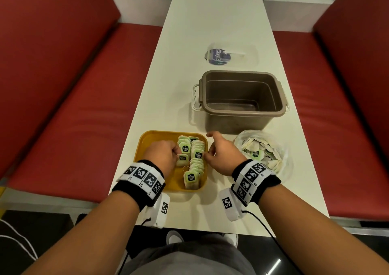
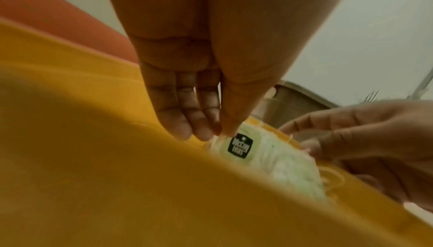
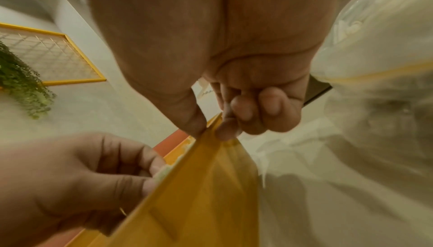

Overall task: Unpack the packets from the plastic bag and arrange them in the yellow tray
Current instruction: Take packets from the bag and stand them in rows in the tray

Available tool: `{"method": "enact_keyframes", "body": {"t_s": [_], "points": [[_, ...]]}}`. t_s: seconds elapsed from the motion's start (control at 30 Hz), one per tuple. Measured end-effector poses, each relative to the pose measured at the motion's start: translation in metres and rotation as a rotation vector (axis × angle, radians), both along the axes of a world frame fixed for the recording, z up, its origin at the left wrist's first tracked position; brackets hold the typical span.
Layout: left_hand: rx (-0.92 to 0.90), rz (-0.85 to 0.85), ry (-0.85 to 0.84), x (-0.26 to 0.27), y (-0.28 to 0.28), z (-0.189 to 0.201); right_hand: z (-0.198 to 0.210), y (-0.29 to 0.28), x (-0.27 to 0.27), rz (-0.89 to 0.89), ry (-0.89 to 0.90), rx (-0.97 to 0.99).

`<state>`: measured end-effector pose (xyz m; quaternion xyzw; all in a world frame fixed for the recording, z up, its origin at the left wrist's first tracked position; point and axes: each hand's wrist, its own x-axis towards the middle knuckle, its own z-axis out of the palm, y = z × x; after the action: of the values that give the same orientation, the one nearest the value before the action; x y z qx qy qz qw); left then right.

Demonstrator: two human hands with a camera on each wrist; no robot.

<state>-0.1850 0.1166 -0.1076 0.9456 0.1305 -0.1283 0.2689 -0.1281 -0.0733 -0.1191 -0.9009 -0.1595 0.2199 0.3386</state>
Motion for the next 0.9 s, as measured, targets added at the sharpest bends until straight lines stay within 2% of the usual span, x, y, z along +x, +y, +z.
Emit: {"method": "enact_keyframes", "body": {"t_s": [0.2, 0.37, 0.63, 0.9], "points": [[-0.107, 0.120, -0.026, -0.004, -0.009, -0.033, -0.004, 0.002, -0.003, 0.002, 0.034, 0.004], [-0.031, 0.191, 0.075, 0.002, -0.010, -0.045, -0.003, 0.002, -0.004, 0.007, 0.041, 0.025], [0.069, 0.185, 0.203, 0.021, -0.017, -0.043, -0.005, 0.001, -0.004, 0.014, 0.048, 0.031], [0.028, 0.279, 0.131, 0.024, -0.023, -0.043, -0.006, -0.002, -0.003, 0.039, 0.056, 0.034]]}}
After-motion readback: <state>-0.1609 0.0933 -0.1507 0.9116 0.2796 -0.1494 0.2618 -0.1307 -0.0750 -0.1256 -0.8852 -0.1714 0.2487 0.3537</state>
